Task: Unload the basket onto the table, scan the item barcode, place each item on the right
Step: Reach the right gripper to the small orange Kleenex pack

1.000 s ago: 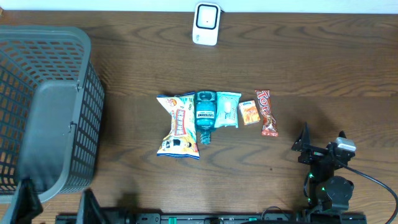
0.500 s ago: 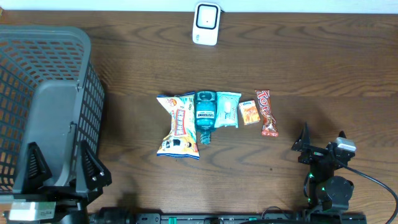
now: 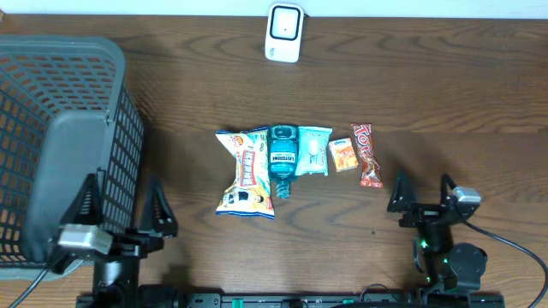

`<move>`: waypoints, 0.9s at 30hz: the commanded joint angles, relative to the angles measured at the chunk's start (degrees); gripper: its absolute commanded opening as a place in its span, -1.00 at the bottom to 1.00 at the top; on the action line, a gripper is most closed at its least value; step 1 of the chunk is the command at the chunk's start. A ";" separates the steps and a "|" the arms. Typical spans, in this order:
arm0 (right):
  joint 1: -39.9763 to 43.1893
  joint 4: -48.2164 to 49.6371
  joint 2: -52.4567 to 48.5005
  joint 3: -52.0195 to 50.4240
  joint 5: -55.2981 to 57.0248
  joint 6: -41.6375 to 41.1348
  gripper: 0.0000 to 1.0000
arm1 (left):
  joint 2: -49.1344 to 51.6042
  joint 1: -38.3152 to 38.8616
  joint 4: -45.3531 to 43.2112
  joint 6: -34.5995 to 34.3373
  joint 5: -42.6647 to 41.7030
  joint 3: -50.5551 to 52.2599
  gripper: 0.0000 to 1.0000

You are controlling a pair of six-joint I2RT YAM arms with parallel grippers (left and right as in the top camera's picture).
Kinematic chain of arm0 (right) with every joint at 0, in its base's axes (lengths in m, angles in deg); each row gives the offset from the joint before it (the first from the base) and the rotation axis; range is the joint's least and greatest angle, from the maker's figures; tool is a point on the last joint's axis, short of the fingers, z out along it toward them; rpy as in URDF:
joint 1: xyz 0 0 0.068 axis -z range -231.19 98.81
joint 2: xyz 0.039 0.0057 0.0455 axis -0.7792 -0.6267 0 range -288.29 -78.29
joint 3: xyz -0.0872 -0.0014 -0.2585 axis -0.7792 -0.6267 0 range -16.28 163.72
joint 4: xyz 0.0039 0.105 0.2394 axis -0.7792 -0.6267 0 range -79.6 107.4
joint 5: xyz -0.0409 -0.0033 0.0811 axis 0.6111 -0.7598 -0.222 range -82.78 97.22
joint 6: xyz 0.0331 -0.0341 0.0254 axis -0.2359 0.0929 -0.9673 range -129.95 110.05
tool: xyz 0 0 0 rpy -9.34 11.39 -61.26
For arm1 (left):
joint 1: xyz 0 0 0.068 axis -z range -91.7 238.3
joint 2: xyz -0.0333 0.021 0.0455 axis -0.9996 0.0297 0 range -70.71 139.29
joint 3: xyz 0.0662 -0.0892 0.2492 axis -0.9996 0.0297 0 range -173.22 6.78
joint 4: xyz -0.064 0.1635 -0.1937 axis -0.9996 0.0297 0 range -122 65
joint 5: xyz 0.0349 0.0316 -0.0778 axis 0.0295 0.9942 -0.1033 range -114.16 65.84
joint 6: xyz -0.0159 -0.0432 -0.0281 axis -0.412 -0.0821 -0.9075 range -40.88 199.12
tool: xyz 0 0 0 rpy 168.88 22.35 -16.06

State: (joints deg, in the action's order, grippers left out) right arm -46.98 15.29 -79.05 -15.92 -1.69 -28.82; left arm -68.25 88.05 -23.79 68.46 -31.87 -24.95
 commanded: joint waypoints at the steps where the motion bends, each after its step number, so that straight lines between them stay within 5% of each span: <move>1: -0.20 -0.17 -0.24 1.07 -5.66 -1.22 0.99 | 0.11 0.22 -0.31 0.48 -8.50 2.62 0.96; 13: -0.20 -14.01 -17.77 20.13 -4.52 5.03 0.99 | 0.11 0.22 -0.17 0.46 -9.22 11.26 0.96; 20: -0.24 -35.06 -37.44 40.89 -5.07 5.05 0.98 | 0.11 0.22 4.35 0.46 -9.22 13.03 0.96; 27: -0.24 -43.54 -50.18 49.03 -18.64 5.22 0.98 | 0.13 0.22 7.89 0.48 -9.22 13.20 0.96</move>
State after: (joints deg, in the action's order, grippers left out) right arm -46.98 -27.39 -126.67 32.03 -12.90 -24.34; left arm -68.16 88.05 -16.25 68.61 -40.46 -11.57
